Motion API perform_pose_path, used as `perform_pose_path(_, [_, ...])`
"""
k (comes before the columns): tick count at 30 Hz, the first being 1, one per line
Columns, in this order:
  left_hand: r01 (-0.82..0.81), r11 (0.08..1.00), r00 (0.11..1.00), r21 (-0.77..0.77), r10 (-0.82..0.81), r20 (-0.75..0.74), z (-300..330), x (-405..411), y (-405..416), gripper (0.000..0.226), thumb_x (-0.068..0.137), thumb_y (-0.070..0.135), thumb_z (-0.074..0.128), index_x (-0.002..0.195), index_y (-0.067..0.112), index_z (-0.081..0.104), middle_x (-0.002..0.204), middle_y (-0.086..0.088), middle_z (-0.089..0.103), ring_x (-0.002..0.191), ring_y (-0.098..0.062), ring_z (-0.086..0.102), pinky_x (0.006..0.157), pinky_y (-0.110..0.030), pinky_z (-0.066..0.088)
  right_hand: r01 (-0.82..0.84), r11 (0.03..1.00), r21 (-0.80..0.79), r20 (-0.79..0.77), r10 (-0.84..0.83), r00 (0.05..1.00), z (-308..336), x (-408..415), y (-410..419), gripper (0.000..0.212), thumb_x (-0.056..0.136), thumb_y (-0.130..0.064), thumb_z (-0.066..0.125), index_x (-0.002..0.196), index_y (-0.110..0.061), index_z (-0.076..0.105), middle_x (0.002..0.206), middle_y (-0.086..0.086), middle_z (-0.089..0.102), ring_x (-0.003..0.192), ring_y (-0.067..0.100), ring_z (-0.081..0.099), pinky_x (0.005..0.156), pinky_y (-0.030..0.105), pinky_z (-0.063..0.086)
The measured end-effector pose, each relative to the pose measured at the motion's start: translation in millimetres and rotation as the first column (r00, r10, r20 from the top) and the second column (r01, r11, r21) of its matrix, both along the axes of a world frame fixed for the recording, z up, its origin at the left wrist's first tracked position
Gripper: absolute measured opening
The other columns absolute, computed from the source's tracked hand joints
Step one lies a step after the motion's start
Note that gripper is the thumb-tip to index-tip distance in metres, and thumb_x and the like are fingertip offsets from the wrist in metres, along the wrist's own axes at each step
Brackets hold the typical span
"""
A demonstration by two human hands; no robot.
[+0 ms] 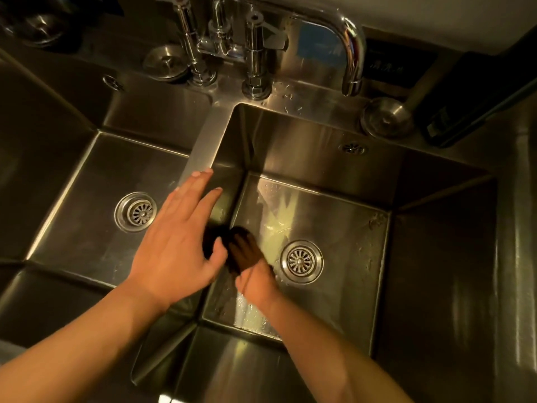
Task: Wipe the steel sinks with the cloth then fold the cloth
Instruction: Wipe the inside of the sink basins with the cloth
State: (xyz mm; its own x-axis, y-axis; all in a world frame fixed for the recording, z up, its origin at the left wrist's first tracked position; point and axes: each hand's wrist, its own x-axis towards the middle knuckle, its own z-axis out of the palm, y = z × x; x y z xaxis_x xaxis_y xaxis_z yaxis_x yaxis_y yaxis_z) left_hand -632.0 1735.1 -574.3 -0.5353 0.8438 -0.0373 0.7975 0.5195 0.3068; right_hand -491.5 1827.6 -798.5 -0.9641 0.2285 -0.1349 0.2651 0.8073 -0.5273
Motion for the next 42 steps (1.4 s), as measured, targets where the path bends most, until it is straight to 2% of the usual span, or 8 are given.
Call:
perform_pose_path(3, [0.002,1.000,1.000,-0.020,-0.002,-0.008,1.0,0.1,0.1,0.079,0.085,0.042,0.059,0.155,0.011,0.041,0.173,-0.005,0.015,0.161,-0.018,0.008,0.130,-0.041,0.014,-0.383,0.921,0.068,0.191,0.365,0.911,-3.3,48.6,-31.1,0.055,0.096,-0.034,0.052,0.147,-0.015,0.049,0.153,0.009,0.047,0.145,0.031,0.035,0.122,0.049,0.018])
perform_pose_path(6, [0.005,0.999,1.000,-0.033,-0.005,-0.003,2.0,1.2,0.4,0.079,0.086,0.042,0.058,0.156,0.011,0.040,0.173,-0.006,0.014,0.161,-0.019,0.008,0.130,-0.042,0.014,-0.517,0.849,0.110,0.224,0.486,0.845,-18.2,100.7,-20.8,0.068,0.097,-0.034,0.058,0.157,-0.015,0.031,0.166,0.008,0.025,0.157,0.030,0.010,0.128,0.045,0.008])
perform_pose_path(14, [0.018,1.000,1.000,-0.021,-0.018,0.011,3.9,0.2,0.6,0.078,0.084,0.042,0.057,0.154,0.010,0.043,0.172,-0.009,0.017,0.160,-0.024,0.012,0.130,-0.046,0.016,-0.011,1.000,0.025,0.301,0.003,0.953,28.5,194.0,94.0,0.074,0.101,-0.027,0.058,0.162,-0.020,0.017,0.170,-0.003,-0.001,0.158,0.021,0.000,0.126,0.040,0.019])
perform_pose_path(19, [0.048,0.999,0.999,-0.004,-0.048,0.001,1.6,-2.2,-1.2,0.078,0.085,0.042,0.057,0.153,0.008,0.043,0.171,-0.011,0.019,0.160,-0.026,0.013,0.129,-0.049,0.019,0.588,0.807,0.064,0.276,-0.580,0.766,33.1,169.0,141.1,0.064,0.101,-0.012,0.057,0.158,-0.004,0.028,0.168,0.012,0.016,0.157,0.029,0.009,0.128,0.044,0.014])
perform_pose_path(23, [0.042,0.999,0.999,-0.001,-0.042,-0.005,0.6,-1.1,-1.2,0.079,0.083,0.041,0.059,0.152,0.008,0.044,0.171,-0.010,0.018,0.160,-0.025,0.012,0.129,-0.049,0.019,0.691,0.715,0.111,0.197,-0.697,0.689,23.5,97.5,159.9,0.063,0.100,-0.012,0.056,0.156,0.001,0.030,0.164,0.018,0.025,0.154,0.035,0.016,0.125,0.044,0.017])
perform_pose_path(36, [0.011,1.000,1.000,0.000,-0.011,-0.006,2.4,1.0,1.2,0.078,0.081,0.040,0.062,0.151,0.009,0.047,0.172,-0.006,0.017,0.161,-0.020,0.011,0.129,-0.044,0.018,-0.049,0.999,-0.014,0.150,0.051,0.987,-1.8,27.0,1.4,0.046,0.102,-0.024,0.047,0.146,-0.011,0.048,0.150,0.013,0.047,0.143,0.033,0.040,0.122,0.044,0.016])
perform_pose_path(39, [0.022,1.000,1.000,-0.001,-0.022,-0.011,1.5,-0.2,1.4,0.077,0.082,0.042,0.061,0.151,0.009,0.047,0.172,-0.006,0.017,0.160,-0.021,0.012,0.129,-0.046,0.019,-0.351,0.929,0.115,0.160,0.331,0.930,-12.5,91.6,-2.2,0.068,0.098,-0.033,0.055,0.157,-0.014,0.030,0.166,0.007,0.024,0.156,0.029,0.013,0.128,0.046,0.011])
perform_pose_path(42, [0.027,1.000,1.000,-0.012,-0.028,-0.012,1.9,0.0,1.1,0.077,0.082,0.043,0.060,0.150,0.008,0.048,0.172,-0.007,0.017,0.160,-0.023,0.013,0.128,-0.050,0.022,-0.224,0.974,0.026,0.238,0.212,0.948,-10.2,157.4,22.8,0.077,0.098,-0.031,0.056,0.162,-0.024,0.013,0.171,-0.004,-0.002,0.157,0.020,-0.011,0.128,0.041,0.010])
